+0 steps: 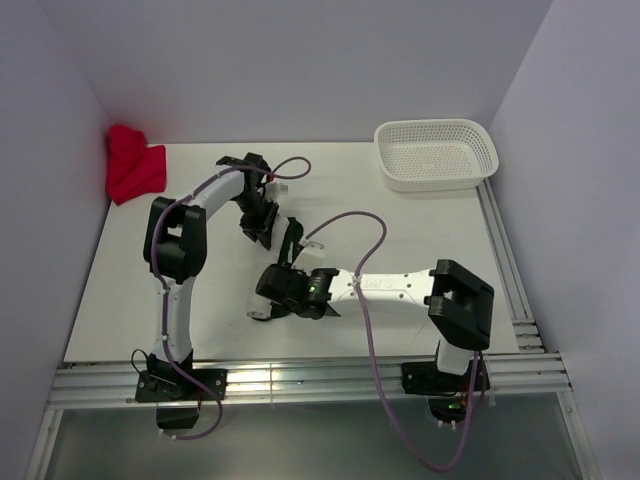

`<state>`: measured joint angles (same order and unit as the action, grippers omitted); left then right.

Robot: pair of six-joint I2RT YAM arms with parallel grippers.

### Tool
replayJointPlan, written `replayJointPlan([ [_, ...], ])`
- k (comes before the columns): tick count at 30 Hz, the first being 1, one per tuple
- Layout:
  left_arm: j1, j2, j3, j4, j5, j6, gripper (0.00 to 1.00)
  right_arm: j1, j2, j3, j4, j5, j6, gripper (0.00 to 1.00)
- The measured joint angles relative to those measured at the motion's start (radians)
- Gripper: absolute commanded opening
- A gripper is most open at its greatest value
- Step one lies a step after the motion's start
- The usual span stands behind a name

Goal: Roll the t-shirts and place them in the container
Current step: Roll the tshirt

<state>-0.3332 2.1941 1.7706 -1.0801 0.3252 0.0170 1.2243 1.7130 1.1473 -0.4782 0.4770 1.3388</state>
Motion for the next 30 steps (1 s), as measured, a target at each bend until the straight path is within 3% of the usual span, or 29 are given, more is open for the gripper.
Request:
replayJointPlan([
  [6,-0.035,0.023,0.057,-0.045,-0.093,-0.016,0.0,0.002,0.15,0.256,-0.107,0.057,-0.073,0.46],
  [14,-0.062,0.034,0.077,-0.061,-0.151,-0.048,0.01,-0.006,0.377,0.47,-0.187,0.072,-0.133,0.51],
  [30,-0.073,0.042,0.087,-0.069,-0.168,-0.064,0.04,0.008,0.386,0.5,-0.244,0.098,-0.128,0.56],
])
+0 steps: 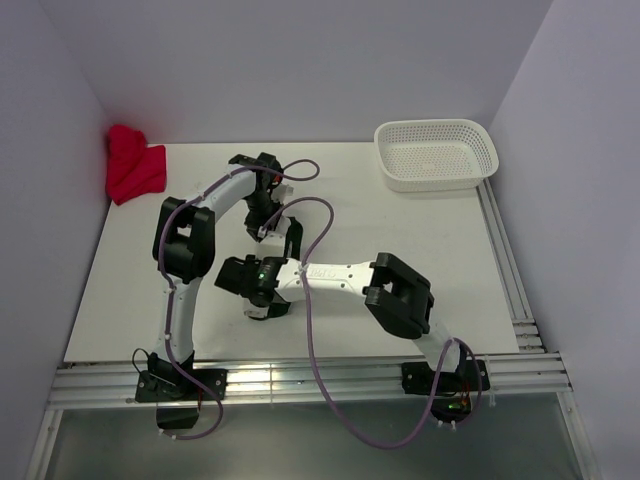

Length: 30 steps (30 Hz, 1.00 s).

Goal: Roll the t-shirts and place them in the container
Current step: Roll the tshirt

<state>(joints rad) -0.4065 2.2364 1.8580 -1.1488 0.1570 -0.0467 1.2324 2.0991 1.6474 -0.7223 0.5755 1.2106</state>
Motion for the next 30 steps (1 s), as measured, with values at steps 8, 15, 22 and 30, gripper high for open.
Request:
replayJointPlan([
  [8,-0.006,0.0,0.001,0.0,-0.01,-0.001,0.05,0.016,0.002,0.074,-0.048,0.031,-0.001,0.56],
  [15,-0.008,0.002,0.003,-0.002,-0.015,-0.001,0.07,0.018,0.058,0.118,-0.058,0.029,-0.009,0.57],
  [22,-0.008,0.006,0.008,-0.006,-0.015,-0.001,0.15,0.017,0.079,0.111,-0.043,0.022,-0.015,0.55],
  [30,-0.008,0.032,0.04,-0.032,-0.014,0.008,0.52,0.014,0.022,-0.052,0.126,0.014,-0.005,0.31],
])
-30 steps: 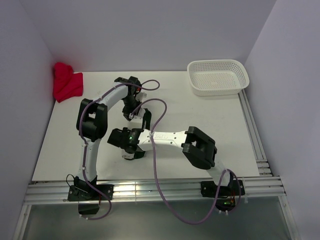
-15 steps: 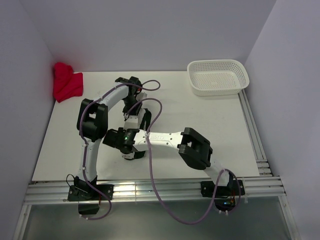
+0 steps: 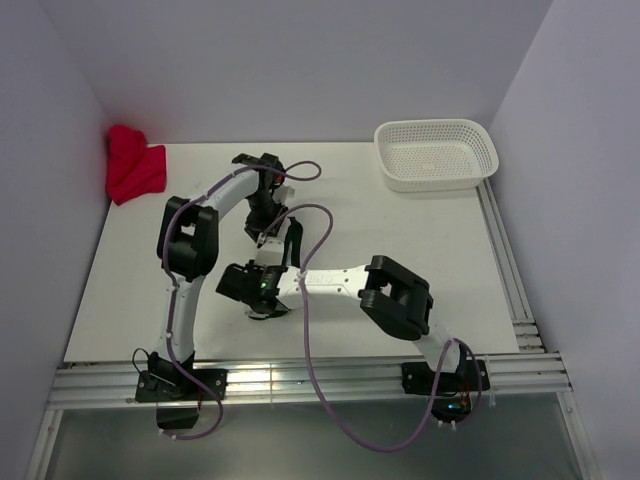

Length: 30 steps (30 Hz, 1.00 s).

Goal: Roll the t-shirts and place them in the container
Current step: Roll the tshirt

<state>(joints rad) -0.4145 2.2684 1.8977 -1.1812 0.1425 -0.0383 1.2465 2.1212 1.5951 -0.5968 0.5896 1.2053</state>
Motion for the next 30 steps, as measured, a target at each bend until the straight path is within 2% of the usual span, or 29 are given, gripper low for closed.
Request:
replayJointPlan([
  [3,0.004,0.021,0.024,-0.014,0.008,0.015,0.66,-0.011,-0.067,-0.123,0.122,-0.019,0.004,0.28],
  [9,0.034,0.067,0.12,-0.045,0.117,0.082,0.81,-0.064,-0.223,-0.422,0.451,-0.138,0.004,0.27],
  [13,0.069,0.06,0.162,-0.022,0.235,0.134,0.85,-0.112,-0.296,-0.591,0.659,-0.245,0.011,0.25],
  [17,0.118,0.024,0.142,0.0,0.36,0.189,0.86,-0.151,-0.325,-0.709,0.838,-0.334,0.034,0.24],
  [26,0.243,-0.085,-0.102,0.048,0.655,0.335,0.86,-0.206,-0.335,-0.904,1.17,-0.462,0.129,0.24],
  [30,0.249,-0.084,-0.204,0.089,0.729,0.365,0.83,-0.221,-0.335,-0.986,1.297,-0.493,0.177,0.24],
])
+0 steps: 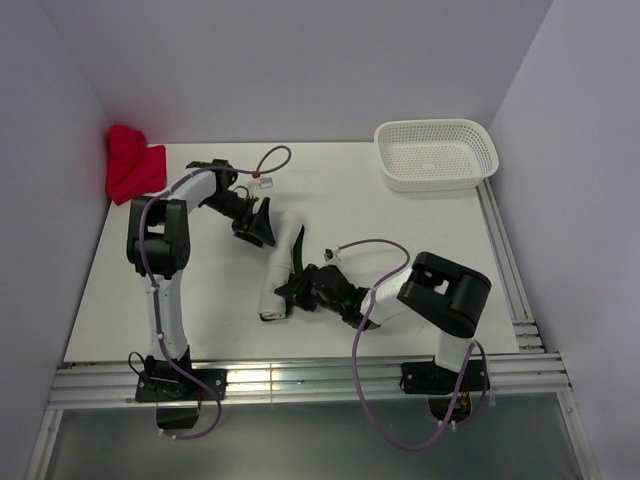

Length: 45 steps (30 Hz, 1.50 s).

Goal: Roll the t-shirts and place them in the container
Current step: Roll the tshirt

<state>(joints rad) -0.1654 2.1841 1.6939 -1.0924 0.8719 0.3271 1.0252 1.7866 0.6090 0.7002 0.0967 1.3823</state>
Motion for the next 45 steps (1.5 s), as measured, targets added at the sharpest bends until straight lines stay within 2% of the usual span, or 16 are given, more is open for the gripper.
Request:
replayJointPlan([
  [7,-0.027,0.028,-0.047,0.121,0.055,-0.039,0.79,-0.005,0.005,-0.13,0.192,-0.036,0.083,0.23],
  [14,-0.068,0.018,-0.105,0.222,0.038,-0.141,0.8,-0.005,0.018,-0.136,0.219,-0.044,0.107,0.23],
  [16,-0.085,0.01,-0.109,0.243,0.016,-0.17,0.76,-0.005,0.019,-0.136,0.219,-0.045,0.112,0.23],
  [21,-0.124,0.003,-0.114,0.278,-0.083,-0.264,0.53,-0.007,0.015,-0.136,0.204,-0.044,0.117,0.29],
  [25,-0.163,-0.019,-0.115,0.28,-0.205,-0.34,0.48,-0.007,-0.031,-0.109,0.079,-0.033,0.101,0.39],
  [29,-0.194,-0.037,-0.094,0.256,-0.311,-0.377,0.46,-0.007,-0.109,-0.031,-0.178,0.001,0.046,0.49],
  [34,-0.222,-0.04,-0.072,0.229,-0.394,-0.399,0.47,-0.001,-0.199,0.051,-0.438,0.073,-0.022,0.55],
  [40,-0.238,-0.04,-0.055,0.21,-0.446,-0.4,0.47,0.0,-0.31,0.089,-0.603,0.157,-0.072,0.68],
  [45,-0.248,-0.04,-0.043,0.196,-0.477,-0.4,0.48,-0.01,-0.302,0.153,-0.698,0.19,-0.111,0.73],
])
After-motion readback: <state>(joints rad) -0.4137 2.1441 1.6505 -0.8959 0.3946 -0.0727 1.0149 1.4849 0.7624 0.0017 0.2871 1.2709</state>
